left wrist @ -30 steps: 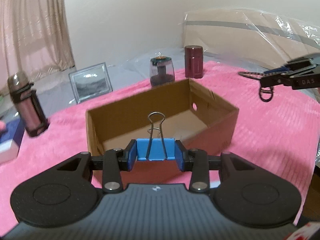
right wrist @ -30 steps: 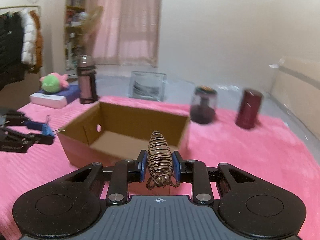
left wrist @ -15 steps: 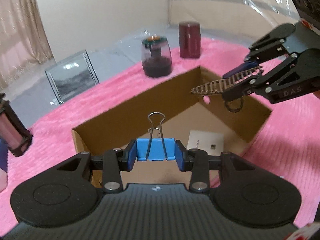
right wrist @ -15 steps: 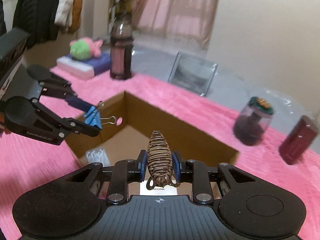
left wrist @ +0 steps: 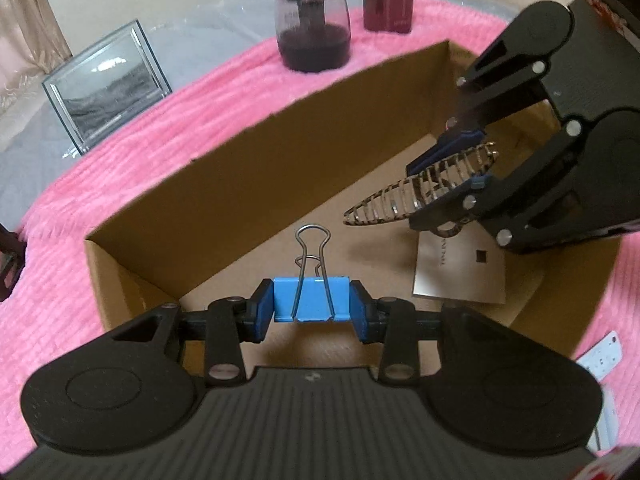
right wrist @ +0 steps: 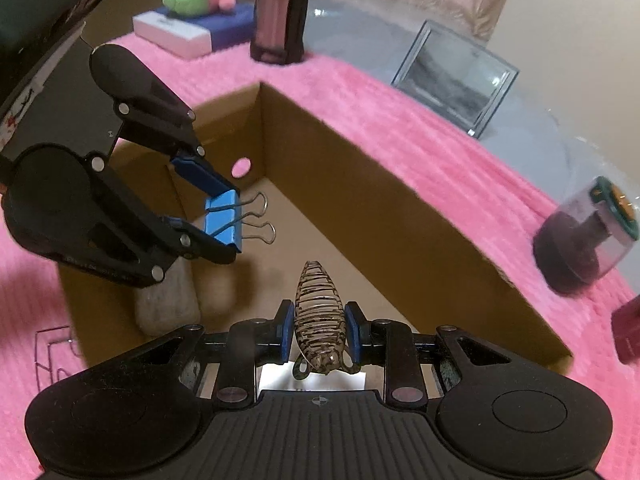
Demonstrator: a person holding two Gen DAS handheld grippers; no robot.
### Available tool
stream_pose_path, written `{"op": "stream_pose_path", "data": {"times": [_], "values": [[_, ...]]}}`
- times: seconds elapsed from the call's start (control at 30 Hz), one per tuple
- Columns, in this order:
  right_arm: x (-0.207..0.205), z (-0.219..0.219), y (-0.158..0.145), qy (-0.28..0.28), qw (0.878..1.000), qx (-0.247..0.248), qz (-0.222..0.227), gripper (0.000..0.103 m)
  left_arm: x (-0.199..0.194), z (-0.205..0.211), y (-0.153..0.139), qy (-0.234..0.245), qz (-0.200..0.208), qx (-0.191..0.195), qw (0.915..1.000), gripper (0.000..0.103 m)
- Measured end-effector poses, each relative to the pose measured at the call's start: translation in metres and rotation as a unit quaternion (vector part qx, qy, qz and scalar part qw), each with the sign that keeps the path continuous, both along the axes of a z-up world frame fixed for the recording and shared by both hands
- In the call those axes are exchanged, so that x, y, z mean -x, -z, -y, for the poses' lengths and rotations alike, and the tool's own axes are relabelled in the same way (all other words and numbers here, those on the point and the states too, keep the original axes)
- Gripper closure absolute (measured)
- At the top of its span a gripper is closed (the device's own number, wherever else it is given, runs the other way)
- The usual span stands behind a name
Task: Organize rigid objects
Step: 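Open the right tool to drop the spiral while the left tool releases the clip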
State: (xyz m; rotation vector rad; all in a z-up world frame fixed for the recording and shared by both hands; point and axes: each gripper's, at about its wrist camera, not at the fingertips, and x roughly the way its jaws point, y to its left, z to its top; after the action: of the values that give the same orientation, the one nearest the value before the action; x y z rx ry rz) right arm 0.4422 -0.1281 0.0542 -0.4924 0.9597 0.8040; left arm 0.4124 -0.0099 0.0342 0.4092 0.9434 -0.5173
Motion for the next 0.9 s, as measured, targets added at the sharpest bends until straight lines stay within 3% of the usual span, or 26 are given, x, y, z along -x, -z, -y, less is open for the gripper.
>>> {"op": "stream_pose_path", "data": {"times": [0.3, 0.7, 0.9], "values": [[-0.024, -0.014, 0.032, -0.007, 0.999, 0.03, -0.028, 0.08, -0.021, 0.009, 0.023, 0.009, -0.04, -0.042, 0.9983, 0.069], [-0.04, -0.027, 0.053, 0.002, 0.998, 0.024, -0.057, 0.08, -0.034, 0.001, 0.042, 0.008, -0.064, -0.045, 0.9969, 0.069], [-0.043, -0.024, 0.048, 0.013, 0.999, 0.009, -0.048, 0.08, -0.039, 0.002, 0.048, 0.01, -0.072, -0.05, 0.9961, 0.069]]}}
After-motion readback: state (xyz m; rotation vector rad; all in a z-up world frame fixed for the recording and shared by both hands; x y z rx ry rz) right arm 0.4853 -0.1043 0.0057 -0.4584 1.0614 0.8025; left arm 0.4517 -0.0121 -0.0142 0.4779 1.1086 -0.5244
